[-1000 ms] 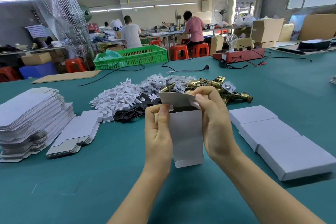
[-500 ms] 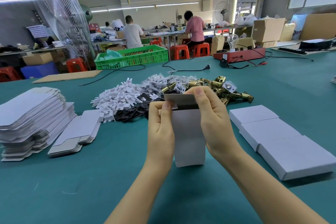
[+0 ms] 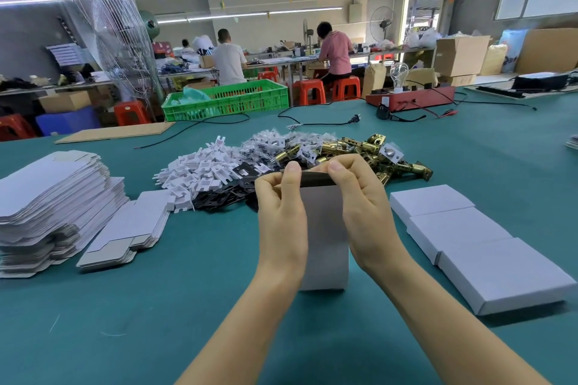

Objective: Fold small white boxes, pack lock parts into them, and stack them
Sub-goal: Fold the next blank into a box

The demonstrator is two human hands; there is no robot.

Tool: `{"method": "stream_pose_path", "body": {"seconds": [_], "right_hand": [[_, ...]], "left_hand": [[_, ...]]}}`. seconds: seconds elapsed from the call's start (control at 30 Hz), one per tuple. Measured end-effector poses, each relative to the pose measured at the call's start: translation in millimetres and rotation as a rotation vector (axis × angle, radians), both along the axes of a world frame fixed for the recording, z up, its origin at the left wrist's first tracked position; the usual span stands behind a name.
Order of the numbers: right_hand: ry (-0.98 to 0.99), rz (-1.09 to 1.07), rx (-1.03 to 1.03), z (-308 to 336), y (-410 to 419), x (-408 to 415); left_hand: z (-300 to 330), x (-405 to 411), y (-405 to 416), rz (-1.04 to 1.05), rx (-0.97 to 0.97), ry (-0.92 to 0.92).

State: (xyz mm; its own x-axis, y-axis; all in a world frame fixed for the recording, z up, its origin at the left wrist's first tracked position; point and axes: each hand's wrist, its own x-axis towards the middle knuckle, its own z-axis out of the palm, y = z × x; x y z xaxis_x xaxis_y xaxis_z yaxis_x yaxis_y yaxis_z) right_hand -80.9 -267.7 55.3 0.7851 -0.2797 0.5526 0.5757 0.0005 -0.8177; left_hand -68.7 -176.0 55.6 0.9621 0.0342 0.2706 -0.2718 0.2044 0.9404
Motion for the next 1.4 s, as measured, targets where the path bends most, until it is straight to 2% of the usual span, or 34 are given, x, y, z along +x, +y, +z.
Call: {"method": "stream_pose_path", "body": {"seconds": [0.13, 0.4, 1.03, 1.4], "right_hand": [[0.028, -0.037, 0.005, -4, -1, 1], [0.047, -0.111, 0.007, -5, -3, 0], [-0.041, -0.121, -0.048, -4, 1, -4], [-0.079, -0.102, -0.08, -10, 7, -4]], "left_hand": [[1, 0, 2, 0.022, 0.002, -0.078], [-2, 2, 9, -0.102, 0.055, -0.176], [0, 7, 21, -0.233, 0.01, -0.179], [-2, 8, 22, -0.208, 0.028, -0.178]]}}
